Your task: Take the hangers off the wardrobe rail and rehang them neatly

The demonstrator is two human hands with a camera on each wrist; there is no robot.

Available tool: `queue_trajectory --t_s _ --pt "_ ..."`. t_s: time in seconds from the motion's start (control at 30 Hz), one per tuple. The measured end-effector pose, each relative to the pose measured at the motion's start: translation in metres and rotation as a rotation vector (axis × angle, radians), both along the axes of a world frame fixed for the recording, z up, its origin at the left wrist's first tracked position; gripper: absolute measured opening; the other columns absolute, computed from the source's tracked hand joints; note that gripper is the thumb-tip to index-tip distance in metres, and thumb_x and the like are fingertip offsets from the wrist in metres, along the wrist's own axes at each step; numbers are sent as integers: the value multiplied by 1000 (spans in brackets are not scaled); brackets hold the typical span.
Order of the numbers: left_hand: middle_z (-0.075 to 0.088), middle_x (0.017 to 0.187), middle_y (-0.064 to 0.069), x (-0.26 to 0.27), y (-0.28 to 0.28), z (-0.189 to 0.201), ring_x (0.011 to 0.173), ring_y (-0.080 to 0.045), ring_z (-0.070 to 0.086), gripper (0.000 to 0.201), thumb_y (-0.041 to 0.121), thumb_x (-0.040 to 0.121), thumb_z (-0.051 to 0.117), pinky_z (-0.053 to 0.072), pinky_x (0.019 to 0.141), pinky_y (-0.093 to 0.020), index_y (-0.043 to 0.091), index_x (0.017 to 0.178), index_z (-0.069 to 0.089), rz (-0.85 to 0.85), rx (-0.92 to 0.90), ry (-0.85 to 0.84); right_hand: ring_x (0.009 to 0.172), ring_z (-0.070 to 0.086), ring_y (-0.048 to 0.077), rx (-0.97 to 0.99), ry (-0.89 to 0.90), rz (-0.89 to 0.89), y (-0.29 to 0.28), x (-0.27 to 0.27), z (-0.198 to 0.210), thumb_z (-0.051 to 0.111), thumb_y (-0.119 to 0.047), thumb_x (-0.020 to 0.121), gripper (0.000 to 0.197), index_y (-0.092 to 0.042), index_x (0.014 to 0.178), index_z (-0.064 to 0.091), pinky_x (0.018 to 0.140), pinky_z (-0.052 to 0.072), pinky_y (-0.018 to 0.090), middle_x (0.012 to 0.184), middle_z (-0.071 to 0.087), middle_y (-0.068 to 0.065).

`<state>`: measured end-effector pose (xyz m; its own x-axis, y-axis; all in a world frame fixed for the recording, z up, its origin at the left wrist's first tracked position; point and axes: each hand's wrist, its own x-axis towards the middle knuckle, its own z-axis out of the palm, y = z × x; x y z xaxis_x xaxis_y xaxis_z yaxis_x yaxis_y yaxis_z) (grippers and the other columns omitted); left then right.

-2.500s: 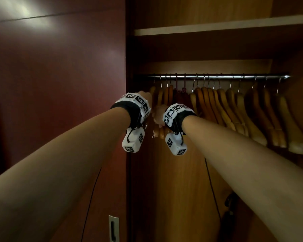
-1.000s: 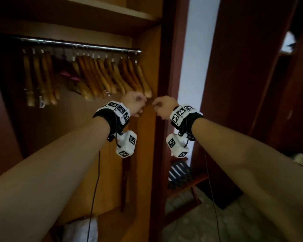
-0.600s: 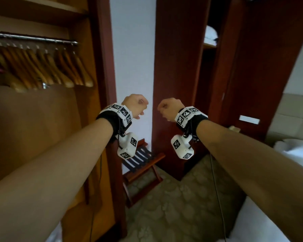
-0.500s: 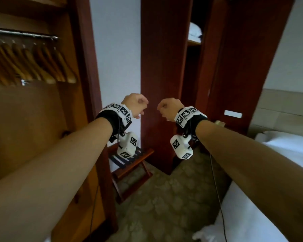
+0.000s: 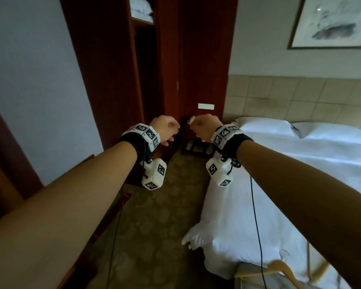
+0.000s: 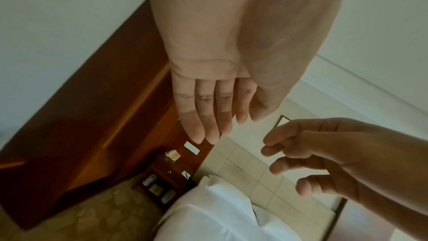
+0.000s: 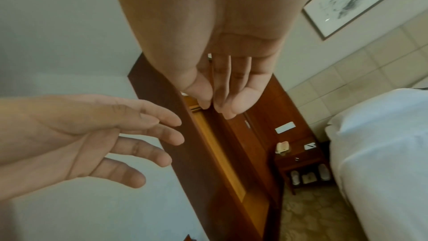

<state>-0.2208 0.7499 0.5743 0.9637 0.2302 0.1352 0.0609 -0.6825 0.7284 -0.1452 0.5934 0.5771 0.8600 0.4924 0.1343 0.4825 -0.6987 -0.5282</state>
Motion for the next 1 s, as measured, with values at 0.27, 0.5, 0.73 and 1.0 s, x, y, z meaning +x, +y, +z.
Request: queue_trajectory --t_s 0.27,0.5,0.73,1.0 --pt "64 101 -4 112 -95 -81 86 -21 64 16 17 96 51 57 70 -36 16 109 61 -263 -117 299 88 70 26 -21 145 -244 -112 65 -75 49 -20 94 26 -11 104 71 80 60 41 96 72 12" --pt "59 86 -1 184 -188 -169 68 -19 56 17 23 98 43 47 64 -30 19 92 59 -467 -309 711 82 72 28 -4 342 -519 -213 99 -150 49 -17 92 25 -10 102 71 77 61 41 89 74 13" --pt "60 93 -6 214 -285 -241 75 -22 57 18 22 96 44 47 66 -34 17 87 58 -573 -419 863 71 68 22 94 495 -790 -324 84 -226 53 -18 92 24 -11 107 70 68 61 32 92 72 10" --pt "65 95 -8 210 -378 -323 81 -24 63 13 19 95 52 53 72 -35 11 100 60 -560 -372 916 80 69 25 199 683 -941 -434 50 -309 49 -11 95 22 -5 105 67 79 60 42 90 71 11"
